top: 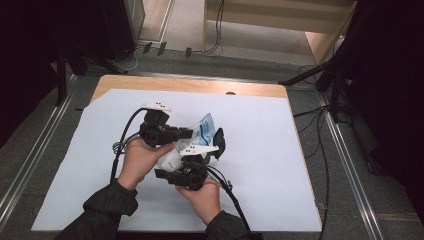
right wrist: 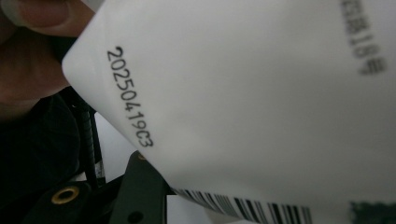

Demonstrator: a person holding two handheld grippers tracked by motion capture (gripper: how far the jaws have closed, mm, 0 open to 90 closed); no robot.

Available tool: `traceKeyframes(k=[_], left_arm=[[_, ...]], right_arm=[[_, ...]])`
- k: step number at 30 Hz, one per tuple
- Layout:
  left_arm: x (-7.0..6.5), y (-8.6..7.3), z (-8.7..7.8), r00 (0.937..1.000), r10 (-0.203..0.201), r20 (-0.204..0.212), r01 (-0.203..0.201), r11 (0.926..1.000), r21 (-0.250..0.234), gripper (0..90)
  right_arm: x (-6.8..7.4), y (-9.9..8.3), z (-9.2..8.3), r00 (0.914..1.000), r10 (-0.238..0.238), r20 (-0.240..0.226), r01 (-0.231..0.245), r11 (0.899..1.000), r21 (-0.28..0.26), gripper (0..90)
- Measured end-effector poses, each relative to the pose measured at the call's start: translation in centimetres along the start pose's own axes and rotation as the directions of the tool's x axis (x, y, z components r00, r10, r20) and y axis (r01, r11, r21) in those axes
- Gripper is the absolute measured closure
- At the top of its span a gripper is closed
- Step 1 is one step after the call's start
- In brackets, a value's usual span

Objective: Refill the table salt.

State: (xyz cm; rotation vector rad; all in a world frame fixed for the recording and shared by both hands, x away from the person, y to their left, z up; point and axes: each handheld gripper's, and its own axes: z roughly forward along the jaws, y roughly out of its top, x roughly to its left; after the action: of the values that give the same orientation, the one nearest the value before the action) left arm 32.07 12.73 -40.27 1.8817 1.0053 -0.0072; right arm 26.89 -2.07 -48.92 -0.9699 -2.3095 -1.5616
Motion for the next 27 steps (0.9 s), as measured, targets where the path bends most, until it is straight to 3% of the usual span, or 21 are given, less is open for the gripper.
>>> traceKeyframes(k=[6, 17, 27], left_arm=[[-0.11, 0.11, 0.18, 0.9999, 0.007, -0.013, -0.006, 0.9999, 0.012, 88.0], [0.22, 0.23, 0.11, 1.0, 0.005, 0.002, -0.005, 0.9994, 0.036, 86.3], [-0.19, 0.13, 0.24, 0.9999, 0.016, -0.005, -0.015, 0.9993, 0.035, 87.8]], right_arm=[[0.06, -0.04, -0.01, 0.9994, 0.033, -0.012, -0.033, 0.999, -0.008, 64.6], [-0.75, -0.22, -0.26, 0.9932, 0.104, -0.052, -0.106, 0.993, -0.042, 65.4], [-0.44, -0.15, -0.27, 0.9974, 0.068, -0.025, -0.069, 0.997, -0.041, 64.4]])
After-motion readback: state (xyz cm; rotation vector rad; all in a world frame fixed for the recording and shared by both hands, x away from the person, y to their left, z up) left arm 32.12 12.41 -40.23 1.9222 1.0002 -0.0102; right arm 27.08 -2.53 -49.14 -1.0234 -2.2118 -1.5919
